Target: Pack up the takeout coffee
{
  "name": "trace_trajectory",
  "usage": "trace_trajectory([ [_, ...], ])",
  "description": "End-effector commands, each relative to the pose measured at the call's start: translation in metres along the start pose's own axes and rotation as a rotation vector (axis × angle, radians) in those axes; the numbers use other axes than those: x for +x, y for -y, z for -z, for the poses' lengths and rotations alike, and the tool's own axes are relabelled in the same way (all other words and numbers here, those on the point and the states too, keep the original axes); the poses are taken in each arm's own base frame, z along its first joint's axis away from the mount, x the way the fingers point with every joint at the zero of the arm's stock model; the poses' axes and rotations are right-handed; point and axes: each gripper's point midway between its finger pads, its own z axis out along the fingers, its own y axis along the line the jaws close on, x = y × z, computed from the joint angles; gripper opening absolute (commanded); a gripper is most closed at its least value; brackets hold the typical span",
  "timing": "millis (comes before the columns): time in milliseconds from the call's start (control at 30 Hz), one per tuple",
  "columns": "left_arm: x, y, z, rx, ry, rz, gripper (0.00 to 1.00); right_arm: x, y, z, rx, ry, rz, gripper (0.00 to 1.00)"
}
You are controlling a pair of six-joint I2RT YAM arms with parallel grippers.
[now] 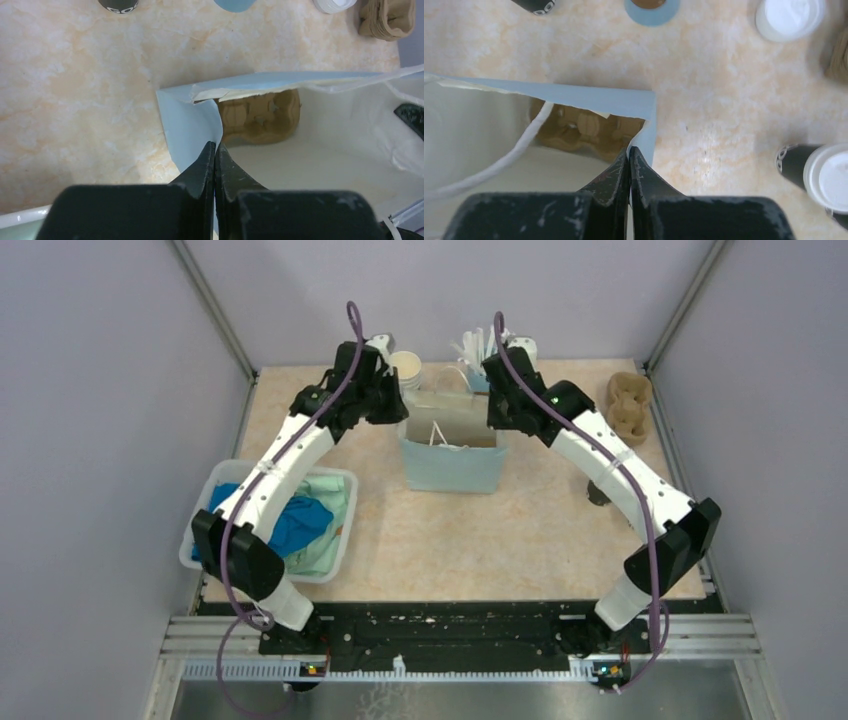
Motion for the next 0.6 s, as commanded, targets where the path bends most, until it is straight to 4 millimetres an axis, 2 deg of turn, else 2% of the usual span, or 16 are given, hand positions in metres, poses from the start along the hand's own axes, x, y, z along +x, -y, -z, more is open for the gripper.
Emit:
trace_trajectory([
  [0,-0.03,0.02,0.037,0.104,0.234,-0.014,0.02,-0.052,-0.014,0.03,-0.156,0.261,0.07,0.0],
  [100,-0.021,0.021,0.049,0.17,0.345,0.022,0.0,-0.048,-0.035,0.043,-0.349,0.364,0.142,0.0],
  [200,-0.002,0.02,0.057,0.243,0.421,0.047,0.0,-0.032,-0.053,0.064,-0.513,0.523,0.231,0.0],
  [233,0.003,0.023,0.061,0.282,0.45,0.047,0.0,-0.03,-0.053,0.076,-0.553,0.589,0.241,0.0],
  [300,0.014,0.025,0.072,0.343,0.504,0.046,0.0,-0.019,-0.055,0.081,-0.58,0.645,0.262,0.0],
  [433,0.042,0.023,0.083,0.402,0.54,0.009,0.0,0.003,-0.055,0.083,-0.615,0.65,0.267,0.0],
  [567,0.055,0.029,0.099,0.461,0.569,-0.056,0.0,0.017,-0.049,0.086,-0.616,0.657,0.237,0.0],
])
